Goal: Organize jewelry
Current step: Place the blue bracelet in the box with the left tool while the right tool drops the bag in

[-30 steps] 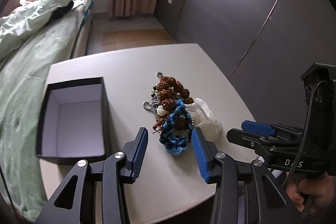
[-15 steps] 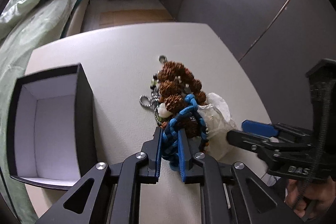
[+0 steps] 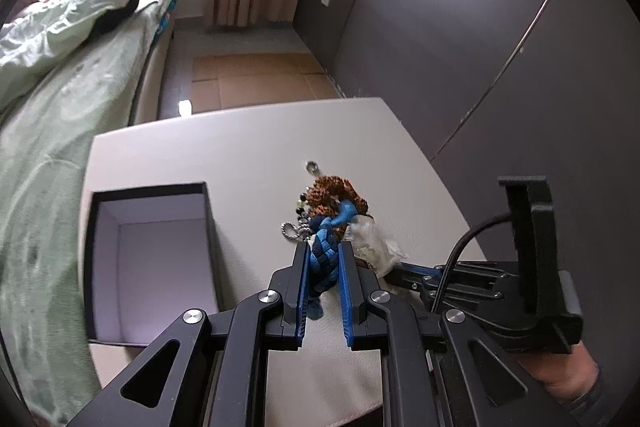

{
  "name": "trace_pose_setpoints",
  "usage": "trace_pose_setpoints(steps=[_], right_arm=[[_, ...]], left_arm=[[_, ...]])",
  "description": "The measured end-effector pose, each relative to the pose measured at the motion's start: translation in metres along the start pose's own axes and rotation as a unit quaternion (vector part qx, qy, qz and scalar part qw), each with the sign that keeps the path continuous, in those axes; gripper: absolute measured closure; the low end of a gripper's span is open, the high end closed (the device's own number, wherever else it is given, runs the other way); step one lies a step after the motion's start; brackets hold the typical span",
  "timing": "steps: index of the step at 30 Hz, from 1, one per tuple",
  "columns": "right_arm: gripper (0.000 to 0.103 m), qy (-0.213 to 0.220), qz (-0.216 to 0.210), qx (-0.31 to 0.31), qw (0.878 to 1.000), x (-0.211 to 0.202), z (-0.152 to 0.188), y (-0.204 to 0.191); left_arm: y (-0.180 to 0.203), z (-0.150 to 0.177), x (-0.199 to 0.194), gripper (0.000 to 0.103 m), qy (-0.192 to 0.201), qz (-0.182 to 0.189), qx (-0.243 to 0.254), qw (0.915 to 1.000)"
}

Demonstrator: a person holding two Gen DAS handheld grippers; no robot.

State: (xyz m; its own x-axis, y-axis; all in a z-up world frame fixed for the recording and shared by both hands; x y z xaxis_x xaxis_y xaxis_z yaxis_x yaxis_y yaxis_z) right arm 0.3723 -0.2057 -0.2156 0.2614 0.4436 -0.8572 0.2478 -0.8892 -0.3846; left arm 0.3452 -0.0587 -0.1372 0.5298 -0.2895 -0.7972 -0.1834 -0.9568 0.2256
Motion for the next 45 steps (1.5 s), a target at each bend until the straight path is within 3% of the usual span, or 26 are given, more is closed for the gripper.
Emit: trace_pose_setpoints(steps=[9, 21, 29, 40, 41, 44, 45], right_arm=[[0.1, 0.053, -0.03, -0.006, 0.998, -0.044, -0.007, -0.015], [0.1, 0.11, -0.061, -0.059, 0.99, -0.098, -0.033, -0.086], [0.1, 0.109, -0.084, -0.098, 0.986, -0.094, -0.046, -0.137], [0.099, 0.081, -0.14, -0.101, 0.982, -0.05, -0.055, -0.182], [0.092, 0.075, -0.145, -0.096, 0.982, -0.046, -0.056, -0.183], [0.029, 0.061, -0.119, -0.077, 0.988, -0.033, -0.058, -0.176], [0.024, 0.066, -0.115, -0.075, 0.988, -0.034, -0.059, -0.174]], left_arm=[[-0.018, -0.004, -0.037, 0.089, 0.03, -0.018, -0.015, 0.9993], [-0.061, -0.017, -0.085, 0.089, 0.067, -0.038, -0.047, 0.9959], [-0.086, -0.017, -0.1, 0.089, 0.077, -0.048, -0.064, 0.9939], [-0.114, -0.015, -0.1, 0.089, 0.071, -0.056, -0.081, 0.9926], [-0.114, -0.015, -0.098, 0.089, 0.069, -0.055, -0.082, 0.9927], [-0.114, -0.015, -0.092, 0.089, 0.064, -0.049, -0.082, 0.9933], [-0.114, -0.015, -0.089, 0.089, 0.063, -0.046, -0.083, 0.9935]])
Point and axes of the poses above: each gripper's, at about its wrist camera, not at the fingertips, and x roughly the way its jaws point, y to its right, z to its underside, the point moved 4 cm from there along x, roughly the way its jaws point, and after that the axes turned 3 degrees about -z, right-handed, at the moved point
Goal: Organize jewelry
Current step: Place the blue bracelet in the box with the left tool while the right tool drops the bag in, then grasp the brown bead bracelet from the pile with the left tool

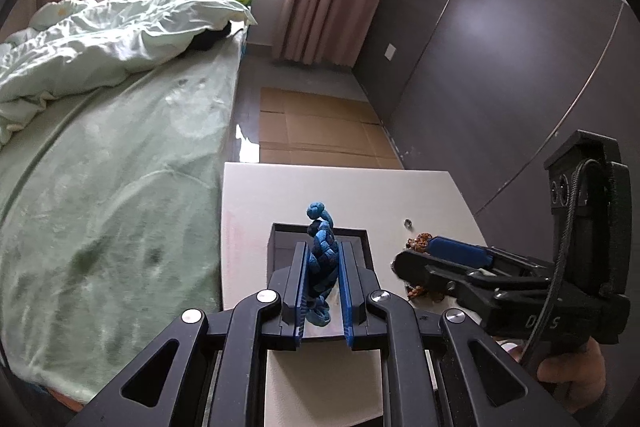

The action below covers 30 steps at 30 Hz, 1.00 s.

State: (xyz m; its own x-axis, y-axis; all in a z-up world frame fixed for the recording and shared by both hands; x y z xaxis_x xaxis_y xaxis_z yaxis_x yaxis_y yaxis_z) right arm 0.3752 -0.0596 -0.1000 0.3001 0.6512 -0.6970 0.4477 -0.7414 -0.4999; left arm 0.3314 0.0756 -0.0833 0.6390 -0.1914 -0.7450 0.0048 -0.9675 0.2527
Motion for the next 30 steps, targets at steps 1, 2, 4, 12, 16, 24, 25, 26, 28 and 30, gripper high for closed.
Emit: trace_pose_setpoints(steps=[1, 2, 4, 12, 16, 24, 25, 26, 28, 30], right_arm=[[0.024, 0.005, 0.003, 0.003, 1.0, -0.003, 0.0, 0.004], [0.024, 0.004, 0.004, 0.009, 1.0, -0.005, 0.001, 0.008], [0.024, 0.003, 0.021, 0.02, 1.0, -0.009, 0.003, 0.019], [0.024, 0.019, 0.058, 0.037, 0.997, -0.037, 0.014, 0.053], [0.024, 0.023, 0.067, 0.051, 0.996, -0.048, 0.02, 0.068], [0.023, 0.034, 0.083, 0.072, 0.993, -0.067, 0.034, 0.092], [0.023, 0.035, 0.085, 0.073, 0.993, -0.069, 0.034, 0.094], [0.023, 0.036, 0.087, 0.074, 0.993, -0.07, 0.035, 0.097], [0.023, 0.038, 0.091, 0.078, 0.992, -0.073, 0.037, 0.102], [0.023, 0.042, 0.094, 0.084, 0.991, -0.077, 0.039, 0.107]], left_arm=[[0.001, 0.0, 0.002, 0.089, -0.002, 0.003, -0.001, 1.0], [0.002, 0.001, 0.005, 0.089, -0.004, 0.006, -0.002, 1.0], [0.006, 0.003, 0.013, 0.089, -0.011, 0.012, 0.0, 0.9999], [0.017, 0.015, 0.042, 0.081, -0.051, 0.027, -0.002, 0.9983], [0.008, 0.02, 0.049, 0.031, -0.048, -0.019, -0.011, 0.9986], [0.01, 0.023, 0.043, 0.029, -0.041, -0.02, -0.011, 0.9989], [0.015, 0.023, 0.042, 0.029, -0.039, -0.018, -0.005, 0.9991], [0.018, 0.024, 0.042, 0.029, -0.039, -0.016, -0.001, 0.9991], [0.029, 0.025, 0.042, 0.029, -0.036, -0.013, 0.013, 0.9992], [0.04, 0.026, 0.043, 0.029, -0.034, -0.006, 0.023, 0.9991]])
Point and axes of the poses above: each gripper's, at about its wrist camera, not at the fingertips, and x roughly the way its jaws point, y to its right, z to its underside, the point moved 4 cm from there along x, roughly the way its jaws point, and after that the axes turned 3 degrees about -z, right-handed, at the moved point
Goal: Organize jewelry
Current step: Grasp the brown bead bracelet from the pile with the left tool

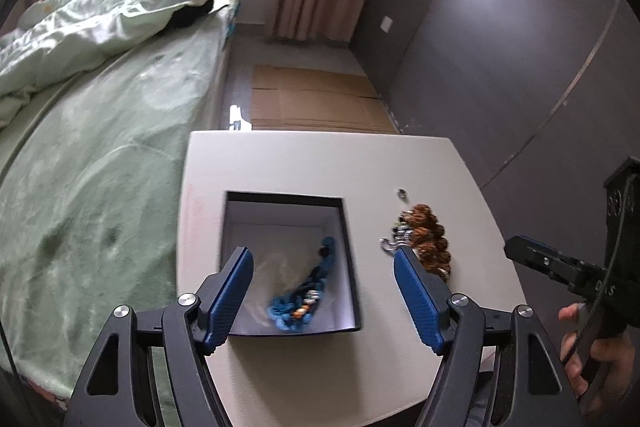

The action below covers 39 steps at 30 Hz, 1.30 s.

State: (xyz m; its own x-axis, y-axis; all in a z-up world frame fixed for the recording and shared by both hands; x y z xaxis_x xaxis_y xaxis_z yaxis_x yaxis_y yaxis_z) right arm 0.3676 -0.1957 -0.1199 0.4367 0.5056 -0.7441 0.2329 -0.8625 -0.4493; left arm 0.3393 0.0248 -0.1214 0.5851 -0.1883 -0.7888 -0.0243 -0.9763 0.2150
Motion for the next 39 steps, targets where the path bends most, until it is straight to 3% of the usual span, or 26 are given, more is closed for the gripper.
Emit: trace_pose_setpoints(steps=[17, 29, 31, 37, 39], right_arm=[[0.023, -0.002, 0.026, 0.058, 0.998, -0.024, 0.017, 0.067], [0.023, -0.001, 0.021, 0.084, 0.996, -0.023, 0.024, 0.096], [0.023, -0.001, 0.016, 0.091, 0.996, -0.021, 0.025, 0.1], [0.023, -0.01, 0.008, 0.096, 0.995, -0.012, 0.028, 0.103], [0.023, -0.012, 0.004, 0.097, 0.995, -0.009, 0.028, 0.103]], left_arm=[[0.069, -0.005, 0.039, 0.031, -0.023, 0.055, 0.041, 0.9973], [0.096, -0.004, 0.085, 0.041, -0.07, 0.055, 0.065, 0.9939], [0.101, -0.003, 0.093, 0.044, -0.075, 0.047, 0.075, 0.9932], [0.101, 0.003, 0.12, 0.076, -0.102, 0.021, 0.083, 0.9911], [0.101, 0.001, 0.117, 0.077, -0.095, 0.021, 0.084, 0.9917]])
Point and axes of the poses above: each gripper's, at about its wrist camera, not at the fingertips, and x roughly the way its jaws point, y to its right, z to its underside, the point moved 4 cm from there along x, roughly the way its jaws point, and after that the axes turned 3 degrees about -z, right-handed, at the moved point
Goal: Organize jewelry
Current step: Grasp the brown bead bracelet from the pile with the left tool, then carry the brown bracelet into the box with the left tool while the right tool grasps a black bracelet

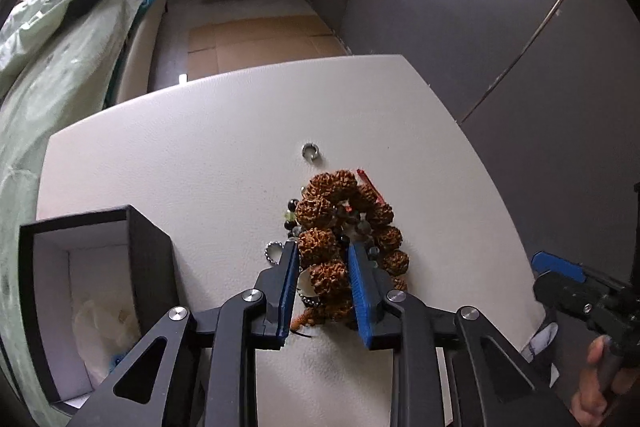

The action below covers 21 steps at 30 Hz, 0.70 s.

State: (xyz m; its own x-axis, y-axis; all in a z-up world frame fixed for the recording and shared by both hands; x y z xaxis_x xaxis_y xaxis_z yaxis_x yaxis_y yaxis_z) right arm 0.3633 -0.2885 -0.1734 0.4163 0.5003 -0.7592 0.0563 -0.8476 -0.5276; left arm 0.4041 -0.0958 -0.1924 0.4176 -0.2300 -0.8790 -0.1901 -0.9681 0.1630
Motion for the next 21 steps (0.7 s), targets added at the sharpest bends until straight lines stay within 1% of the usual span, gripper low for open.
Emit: trace_pose_setpoints(steps=[2, 3, 14, 21], right_arm=[[0.023, -0.001, -0.002, 0.0, 1.0, 0.002, 0.0, -0.001], [0.023, -0.002, -0.002, 0.0, 1.0, 0.003, 0.001, -0.001], [0.023, -0.007, -0.019, -0.004, 1.0, 0.009, 0.0, -0.013], [0.023, -0.009, -0.028, -0.009, 1.0, 0.012, -0.002, -0.024]], left_arm=[[0.003, 0.0, -0.007, 0.078, 0.009, 0.003, 0.01, 0.9999], [0.005, 0.0, -0.013, 0.085, 0.013, 0.009, 0.014, 0.9998], [0.009, -0.009, -0.065, 0.085, 0.057, 0.034, 0.02, 0.9976], [0.006, -0.016, -0.104, 0.085, 0.095, 0.031, 0.023, 0.9947]])
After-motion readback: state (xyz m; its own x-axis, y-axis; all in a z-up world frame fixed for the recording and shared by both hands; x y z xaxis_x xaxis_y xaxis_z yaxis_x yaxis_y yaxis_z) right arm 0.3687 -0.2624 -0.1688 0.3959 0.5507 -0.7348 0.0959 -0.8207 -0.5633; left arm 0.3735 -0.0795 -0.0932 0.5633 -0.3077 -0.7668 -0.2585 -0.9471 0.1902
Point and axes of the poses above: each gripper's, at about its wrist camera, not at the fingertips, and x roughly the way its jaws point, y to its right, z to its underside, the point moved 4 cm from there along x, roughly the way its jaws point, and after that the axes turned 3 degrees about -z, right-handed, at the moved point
